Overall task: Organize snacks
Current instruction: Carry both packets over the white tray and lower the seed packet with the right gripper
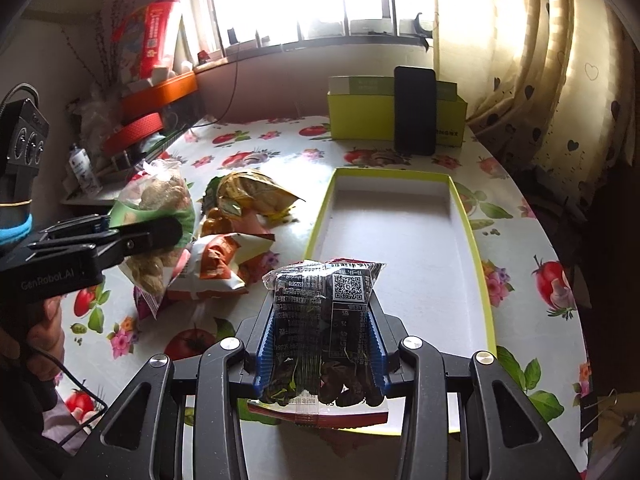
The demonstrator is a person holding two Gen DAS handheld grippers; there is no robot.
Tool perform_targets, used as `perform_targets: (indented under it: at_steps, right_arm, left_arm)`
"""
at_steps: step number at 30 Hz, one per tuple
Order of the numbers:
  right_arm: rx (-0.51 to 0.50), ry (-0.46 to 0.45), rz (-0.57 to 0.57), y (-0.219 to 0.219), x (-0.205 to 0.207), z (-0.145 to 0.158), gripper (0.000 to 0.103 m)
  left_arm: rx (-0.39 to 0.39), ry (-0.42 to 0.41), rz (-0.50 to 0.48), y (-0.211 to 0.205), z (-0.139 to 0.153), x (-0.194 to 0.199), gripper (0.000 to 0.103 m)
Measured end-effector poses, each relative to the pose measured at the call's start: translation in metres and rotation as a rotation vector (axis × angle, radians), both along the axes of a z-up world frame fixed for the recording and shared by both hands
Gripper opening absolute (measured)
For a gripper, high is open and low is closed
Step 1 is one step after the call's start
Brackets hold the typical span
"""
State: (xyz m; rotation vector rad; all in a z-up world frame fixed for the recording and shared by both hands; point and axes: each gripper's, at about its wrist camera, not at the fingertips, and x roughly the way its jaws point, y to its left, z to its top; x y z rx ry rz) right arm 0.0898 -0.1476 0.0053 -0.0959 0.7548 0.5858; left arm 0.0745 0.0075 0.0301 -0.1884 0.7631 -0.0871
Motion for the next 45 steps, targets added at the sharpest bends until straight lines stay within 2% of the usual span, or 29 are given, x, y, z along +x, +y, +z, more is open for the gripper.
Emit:
perform_targets:
  at_steps: [19, 31, 45]
  right_arm:
    - [-0.010, 0.023, -0.074, -0.037, 0.012, -0.010, 0.037]
    - [-0.039, 0.060, -0.107, -0.051, 0.023, -0.028, 0.037]
    - [-0.075, 0.062, -0.118, -0.055, 0.025, -0.030, 0.039]
  left_arm:
    - [-0.032, 0.051, -0.150, -0.060, -0.014, 0.026, 0.044]
    - [-0.048, 0.089, -0.188, -0.075, -0.025, 0.039, 0.045]
    - [-0.062, 0.116, -0.219, -0.088, -0.036, 0.042, 0.045]
